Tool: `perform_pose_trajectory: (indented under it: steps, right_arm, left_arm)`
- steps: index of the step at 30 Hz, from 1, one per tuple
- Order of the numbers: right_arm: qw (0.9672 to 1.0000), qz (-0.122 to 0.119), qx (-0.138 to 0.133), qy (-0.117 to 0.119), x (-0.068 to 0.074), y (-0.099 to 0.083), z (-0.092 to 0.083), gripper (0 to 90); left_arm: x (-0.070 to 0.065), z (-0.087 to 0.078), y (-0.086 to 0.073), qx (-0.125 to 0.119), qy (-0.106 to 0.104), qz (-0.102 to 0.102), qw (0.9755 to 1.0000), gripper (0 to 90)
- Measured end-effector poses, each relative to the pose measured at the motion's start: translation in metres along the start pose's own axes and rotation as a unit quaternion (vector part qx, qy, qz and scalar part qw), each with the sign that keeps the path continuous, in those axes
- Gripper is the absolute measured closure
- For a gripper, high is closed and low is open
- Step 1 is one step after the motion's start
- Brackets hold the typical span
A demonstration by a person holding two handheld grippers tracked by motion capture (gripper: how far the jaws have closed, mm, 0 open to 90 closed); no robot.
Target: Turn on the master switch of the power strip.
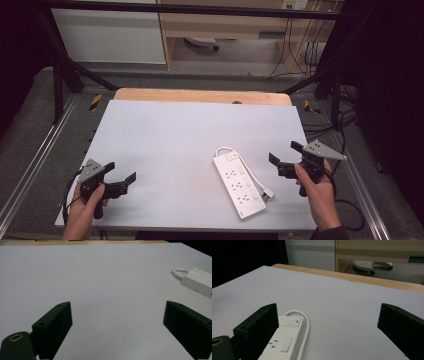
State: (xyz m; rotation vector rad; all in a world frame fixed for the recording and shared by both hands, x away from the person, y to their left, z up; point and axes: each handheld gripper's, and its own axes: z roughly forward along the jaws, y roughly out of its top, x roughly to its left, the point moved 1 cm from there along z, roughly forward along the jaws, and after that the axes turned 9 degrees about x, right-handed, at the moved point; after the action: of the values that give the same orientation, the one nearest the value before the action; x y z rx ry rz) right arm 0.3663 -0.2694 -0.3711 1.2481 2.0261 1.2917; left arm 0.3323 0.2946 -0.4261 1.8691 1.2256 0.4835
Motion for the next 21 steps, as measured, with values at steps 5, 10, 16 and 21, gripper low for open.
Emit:
perform_pose_trajectory:
  steps: [5,10,16,21]
  right_arm:
    - [1.0000,0.000,0.007,0.007,-0.001,0.005,0.009,3.8]
    - [0.9999,-0.002,0.010,0.011,0.000,0.009,0.015,3.9]
    - [0.9998,-0.007,0.012,0.014,0.004,0.015,0.021,4.1]
    - [0.9997,-0.013,0.013,0.016,0.007,0.022,0.024,3.7]
  left_arm:
    - [0.001,-0.001,0.000,-0.001,0.000,-0.004,1.0000,8.6]
    - [0.001,-0.001,0.000,-0.001,-0.001,-0.006,1.0000,8.5]
    - [0.001,-0.002,0.000,-0.004,-0.001,-0.005,1.0000,8.5]
    - [0.001,-0.002,0.000,-0.004,-0.001,-0.006,1.0000,8.5]
